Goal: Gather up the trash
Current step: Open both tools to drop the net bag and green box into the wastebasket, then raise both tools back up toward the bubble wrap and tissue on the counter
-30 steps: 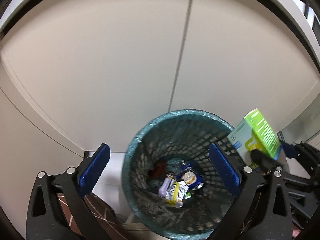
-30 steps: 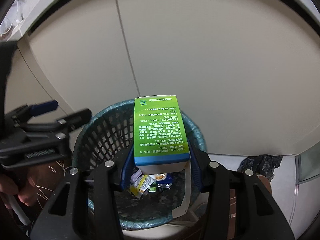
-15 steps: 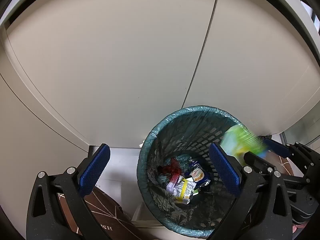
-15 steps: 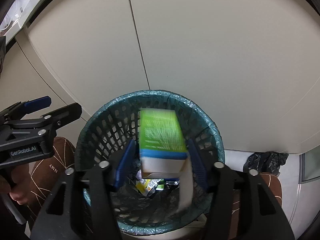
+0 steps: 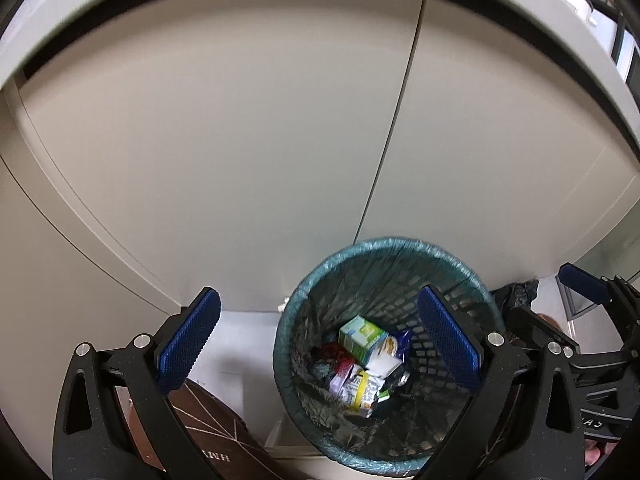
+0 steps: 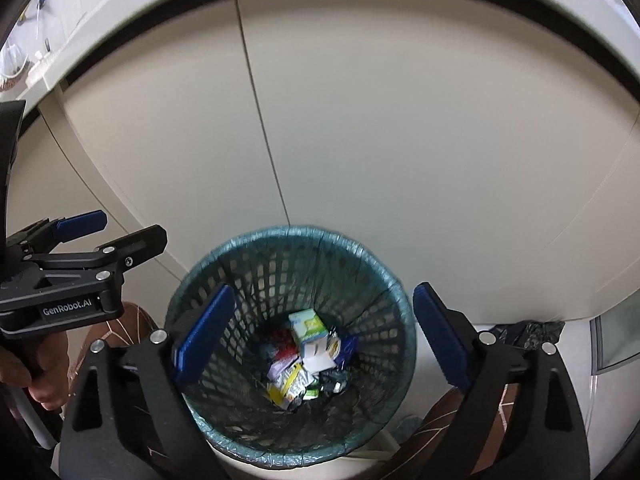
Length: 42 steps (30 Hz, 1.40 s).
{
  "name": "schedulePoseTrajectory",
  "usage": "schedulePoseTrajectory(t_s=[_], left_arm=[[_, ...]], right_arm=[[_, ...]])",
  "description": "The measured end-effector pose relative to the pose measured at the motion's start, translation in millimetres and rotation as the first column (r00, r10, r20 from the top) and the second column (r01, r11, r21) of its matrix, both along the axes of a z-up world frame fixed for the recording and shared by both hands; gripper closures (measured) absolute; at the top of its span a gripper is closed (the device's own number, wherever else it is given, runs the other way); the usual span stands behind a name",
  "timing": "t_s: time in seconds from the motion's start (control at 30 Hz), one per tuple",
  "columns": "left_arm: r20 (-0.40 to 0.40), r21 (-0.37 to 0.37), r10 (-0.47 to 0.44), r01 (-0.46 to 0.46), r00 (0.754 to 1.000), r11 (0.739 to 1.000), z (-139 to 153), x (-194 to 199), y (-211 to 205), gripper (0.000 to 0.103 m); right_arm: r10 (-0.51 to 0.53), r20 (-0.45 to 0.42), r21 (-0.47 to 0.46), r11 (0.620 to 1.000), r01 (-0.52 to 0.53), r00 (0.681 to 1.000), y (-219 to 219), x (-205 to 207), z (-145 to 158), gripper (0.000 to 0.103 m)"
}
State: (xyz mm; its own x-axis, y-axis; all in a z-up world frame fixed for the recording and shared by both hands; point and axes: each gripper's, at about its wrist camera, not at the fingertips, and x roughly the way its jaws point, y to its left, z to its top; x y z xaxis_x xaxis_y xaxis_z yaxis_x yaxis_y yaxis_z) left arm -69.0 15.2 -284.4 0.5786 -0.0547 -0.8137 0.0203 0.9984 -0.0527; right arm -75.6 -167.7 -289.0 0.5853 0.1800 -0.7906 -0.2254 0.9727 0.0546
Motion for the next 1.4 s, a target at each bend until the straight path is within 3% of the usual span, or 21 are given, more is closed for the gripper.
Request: schedulePoseTrajectory(t_s=[0.23, 0.97, 1.17, 1.4], left_arm=[[0.079, 0.002, -0.004, 0.004, 0.997, 1.000, 45.8, -4.8, -6.2, 0.006], [0.270, 0.018, 0.023, -0.029, 0.963, 0.999, 210.2, 2.5, -12.6, 0.006], [0.278, -0.013, 0.038, -0.036, 0.960, 0.999, 243.7, 20.7, -5.0, 0.006], [0.274, -0.009, 0.056, -0.055, 0.960, 0.998, 264.9, 57.6, 2.2, 0.006]], right_arm=[[-0.026, 0.087, -0.005, 1.000, 0.027, 0.996, -9.7, -2.7, 43.5, 0.008], [-0.069, 0.322, 0.021, 0.998, 0.065, 0.944, -30.8, 2.0, 216.1, 0.008], [-0.071, 0.341, 0.048, 0.997, 0.057, 0.937, -32.6, 15.4, 253.5, 0.008], [-0.064, 0.285, 0.061, 0.997, 0.049, 0.956, -31.0, 57.3, 268.6, 0.008]])
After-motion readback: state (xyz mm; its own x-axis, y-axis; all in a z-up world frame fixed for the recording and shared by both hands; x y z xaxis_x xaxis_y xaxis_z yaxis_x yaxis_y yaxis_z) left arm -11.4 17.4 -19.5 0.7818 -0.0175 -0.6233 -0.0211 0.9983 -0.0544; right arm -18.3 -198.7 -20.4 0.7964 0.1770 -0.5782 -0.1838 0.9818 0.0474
